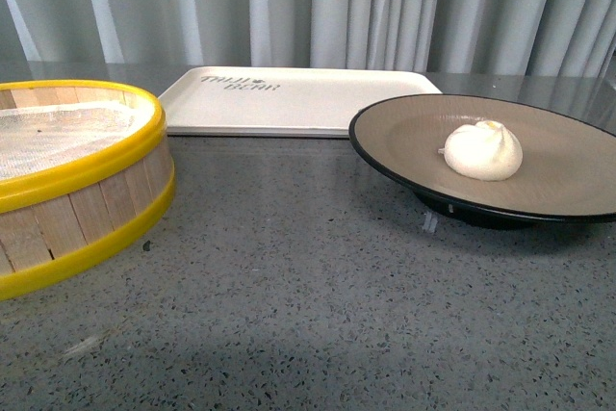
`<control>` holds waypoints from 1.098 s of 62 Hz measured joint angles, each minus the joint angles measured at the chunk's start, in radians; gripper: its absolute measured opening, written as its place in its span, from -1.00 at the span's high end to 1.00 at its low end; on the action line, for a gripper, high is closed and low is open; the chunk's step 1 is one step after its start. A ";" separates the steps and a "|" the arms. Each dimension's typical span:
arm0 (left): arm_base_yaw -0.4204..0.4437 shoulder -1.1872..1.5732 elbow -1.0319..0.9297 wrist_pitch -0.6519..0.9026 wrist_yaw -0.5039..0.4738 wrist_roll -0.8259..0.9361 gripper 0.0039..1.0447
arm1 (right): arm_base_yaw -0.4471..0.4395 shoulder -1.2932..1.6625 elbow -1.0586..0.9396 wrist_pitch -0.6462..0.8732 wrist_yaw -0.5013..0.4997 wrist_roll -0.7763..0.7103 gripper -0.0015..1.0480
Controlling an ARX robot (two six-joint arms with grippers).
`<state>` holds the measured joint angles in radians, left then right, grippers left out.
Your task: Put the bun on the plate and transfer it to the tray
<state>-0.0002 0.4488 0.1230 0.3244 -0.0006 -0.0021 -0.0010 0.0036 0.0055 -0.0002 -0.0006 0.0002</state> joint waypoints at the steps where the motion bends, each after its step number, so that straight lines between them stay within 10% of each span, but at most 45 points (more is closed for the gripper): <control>1: 0.000 -0.004 -0.002 -0.001 0.000 0.000 0.93 | 0.000 0.000 0.000 0.000 0.000 0.000 -0.84; 68: 0.000 -0.442 -0.097 -0.319 0.000 0.000 0.93 | 0.000 0.000 0.000 0.000 0.000 0.000 -0.84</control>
<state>-0.0002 0.0071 0.0265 0.0059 -0.0002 -0.0025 -0.0010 0.0036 0.0055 -0.0002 -0.0006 0.0002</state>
